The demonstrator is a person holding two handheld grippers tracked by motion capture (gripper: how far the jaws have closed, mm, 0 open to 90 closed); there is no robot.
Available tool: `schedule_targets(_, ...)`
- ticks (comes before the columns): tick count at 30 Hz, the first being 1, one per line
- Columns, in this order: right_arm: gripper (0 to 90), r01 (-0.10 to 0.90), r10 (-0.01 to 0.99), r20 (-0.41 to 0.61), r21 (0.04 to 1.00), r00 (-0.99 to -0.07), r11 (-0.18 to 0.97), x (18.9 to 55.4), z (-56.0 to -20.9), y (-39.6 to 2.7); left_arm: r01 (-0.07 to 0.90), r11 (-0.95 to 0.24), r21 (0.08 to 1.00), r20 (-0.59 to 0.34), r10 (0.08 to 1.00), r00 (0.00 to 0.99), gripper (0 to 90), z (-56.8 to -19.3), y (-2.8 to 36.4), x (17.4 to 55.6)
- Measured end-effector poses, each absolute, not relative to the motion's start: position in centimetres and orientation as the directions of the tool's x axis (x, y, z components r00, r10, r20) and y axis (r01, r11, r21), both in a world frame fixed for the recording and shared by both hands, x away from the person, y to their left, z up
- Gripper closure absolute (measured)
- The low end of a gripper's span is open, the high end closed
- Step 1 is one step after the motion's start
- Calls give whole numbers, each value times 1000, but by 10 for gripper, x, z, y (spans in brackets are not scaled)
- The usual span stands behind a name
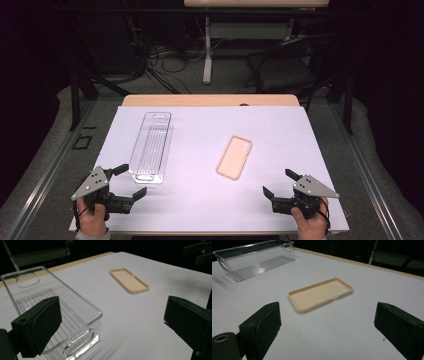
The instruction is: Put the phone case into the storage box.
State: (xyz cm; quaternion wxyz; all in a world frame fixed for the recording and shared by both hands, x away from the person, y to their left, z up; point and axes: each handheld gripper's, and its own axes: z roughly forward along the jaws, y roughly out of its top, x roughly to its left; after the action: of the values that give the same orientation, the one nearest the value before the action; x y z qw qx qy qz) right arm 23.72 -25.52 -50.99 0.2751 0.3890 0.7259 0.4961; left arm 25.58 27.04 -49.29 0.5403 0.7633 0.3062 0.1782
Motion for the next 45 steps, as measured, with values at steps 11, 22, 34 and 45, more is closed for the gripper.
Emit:
schedule_targets(11,69,420,840,49,881,-540,218,248,-520,-256,360,-290,887,-78,674,735,16,-501,264,264)
schedule_targets(22,71,488,840,69,838,-537,243,253,-524,-251,411,-323,852,-99,673,733,16,-500,264,264)
schedule_targets(34,71,549,850,41,780,-524,301,262,-515,-245,577,-293,762,-209,732,648,17,-490,270,280)
schedule_targets(45,70,609,855,49,723,-517,327,283,-503,-241,635,-324,701,-229,741,631,16,-472,261,306)
